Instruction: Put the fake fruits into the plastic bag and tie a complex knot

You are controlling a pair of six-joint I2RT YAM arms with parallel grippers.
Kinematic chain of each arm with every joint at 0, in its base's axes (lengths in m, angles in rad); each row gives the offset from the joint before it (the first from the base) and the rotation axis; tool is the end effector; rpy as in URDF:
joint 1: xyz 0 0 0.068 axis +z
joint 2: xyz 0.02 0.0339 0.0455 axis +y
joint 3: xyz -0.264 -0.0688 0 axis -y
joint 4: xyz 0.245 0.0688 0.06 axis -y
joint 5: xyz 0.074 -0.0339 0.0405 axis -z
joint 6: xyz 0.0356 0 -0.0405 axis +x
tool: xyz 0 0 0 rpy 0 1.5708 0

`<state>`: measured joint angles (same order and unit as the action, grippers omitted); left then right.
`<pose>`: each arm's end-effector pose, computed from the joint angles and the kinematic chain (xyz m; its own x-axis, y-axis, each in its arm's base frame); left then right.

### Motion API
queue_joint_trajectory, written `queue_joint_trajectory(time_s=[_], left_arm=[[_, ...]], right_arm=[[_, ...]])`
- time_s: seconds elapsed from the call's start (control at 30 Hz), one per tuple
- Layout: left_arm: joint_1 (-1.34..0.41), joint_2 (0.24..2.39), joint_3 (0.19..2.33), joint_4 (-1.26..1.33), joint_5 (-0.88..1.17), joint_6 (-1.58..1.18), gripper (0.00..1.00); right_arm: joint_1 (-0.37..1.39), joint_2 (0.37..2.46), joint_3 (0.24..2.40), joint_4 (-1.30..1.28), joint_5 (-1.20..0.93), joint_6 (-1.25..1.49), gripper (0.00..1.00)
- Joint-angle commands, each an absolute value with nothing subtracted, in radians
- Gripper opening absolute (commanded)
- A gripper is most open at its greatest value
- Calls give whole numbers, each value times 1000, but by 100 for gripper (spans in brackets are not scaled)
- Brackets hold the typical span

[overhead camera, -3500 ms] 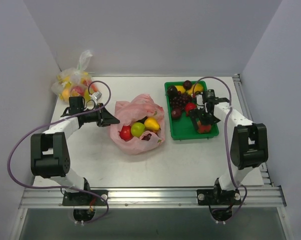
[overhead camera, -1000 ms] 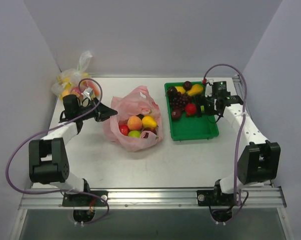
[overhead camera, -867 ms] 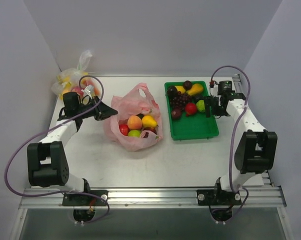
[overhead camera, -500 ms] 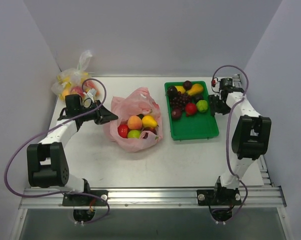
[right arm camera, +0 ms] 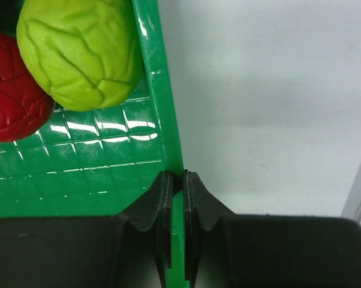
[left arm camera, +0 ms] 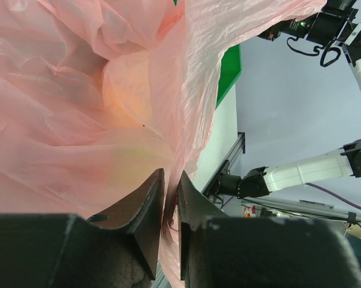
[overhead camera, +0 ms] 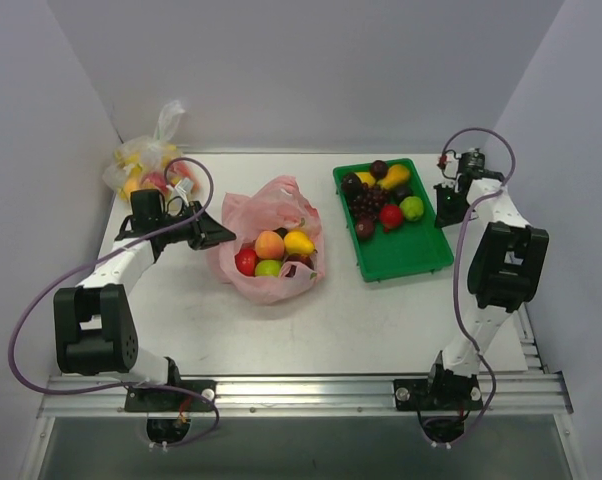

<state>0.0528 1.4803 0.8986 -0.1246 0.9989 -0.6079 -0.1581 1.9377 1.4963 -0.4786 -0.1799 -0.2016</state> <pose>0.3059 -0.0138 0.2314 -0.8806 -0.3561 -0.3128 0.1308 0.4518 -0.8825 0.4236 -0.0611 0.2228 -0.7794 -0.0752 -0.6221 -0.1104 0.9937 0.0182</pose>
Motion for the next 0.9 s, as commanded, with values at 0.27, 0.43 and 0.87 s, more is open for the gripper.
queue_joint_trajectory(time_s=[0.27, 0.43, 0.87], left_arm=[[12, 1497, 985, -172, 994, -515, 22], [9, 1508, 992, -175, 994, -506, 22], [8, 1459, 996, -101, 1091, -577, 23]], right_arm=[[-394, 2011, 1601, -565, -109, -265, 0], [-442, 2051, 1652, -563, -77, -299, 0], [-323, 1826, 1743, -589, -292, -330, 80]])
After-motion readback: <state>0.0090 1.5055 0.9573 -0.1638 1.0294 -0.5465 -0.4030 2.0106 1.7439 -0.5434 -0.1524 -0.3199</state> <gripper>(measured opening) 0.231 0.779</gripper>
